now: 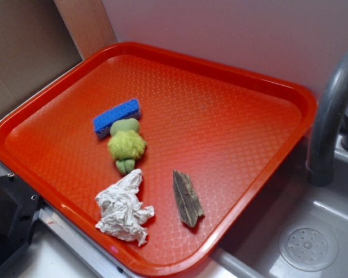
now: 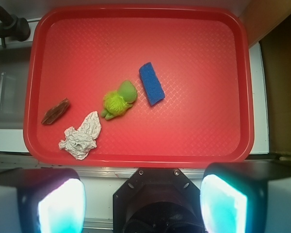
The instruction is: Grab the wood chip.
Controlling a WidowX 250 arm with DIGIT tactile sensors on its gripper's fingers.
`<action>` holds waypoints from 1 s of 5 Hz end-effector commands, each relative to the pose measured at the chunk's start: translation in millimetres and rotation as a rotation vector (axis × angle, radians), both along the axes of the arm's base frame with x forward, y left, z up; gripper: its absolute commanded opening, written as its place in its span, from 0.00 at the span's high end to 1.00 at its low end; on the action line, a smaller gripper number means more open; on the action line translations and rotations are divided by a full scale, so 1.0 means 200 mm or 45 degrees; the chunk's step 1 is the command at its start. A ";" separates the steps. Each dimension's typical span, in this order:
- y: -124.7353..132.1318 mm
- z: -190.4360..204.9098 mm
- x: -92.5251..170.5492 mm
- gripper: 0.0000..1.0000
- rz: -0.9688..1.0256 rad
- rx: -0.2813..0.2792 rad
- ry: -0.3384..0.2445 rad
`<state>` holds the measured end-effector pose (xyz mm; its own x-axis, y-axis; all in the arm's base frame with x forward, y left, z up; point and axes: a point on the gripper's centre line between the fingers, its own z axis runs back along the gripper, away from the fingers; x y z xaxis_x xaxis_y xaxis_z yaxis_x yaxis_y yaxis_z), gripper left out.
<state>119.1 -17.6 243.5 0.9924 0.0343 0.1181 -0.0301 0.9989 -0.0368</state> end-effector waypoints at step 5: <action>-0.79 -0.69 0.17 0.00 0.431 -0.309 0.073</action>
<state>144.5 -168.1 87.4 0.9235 0.3835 -0.0100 -0.3774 0.9035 -0.2030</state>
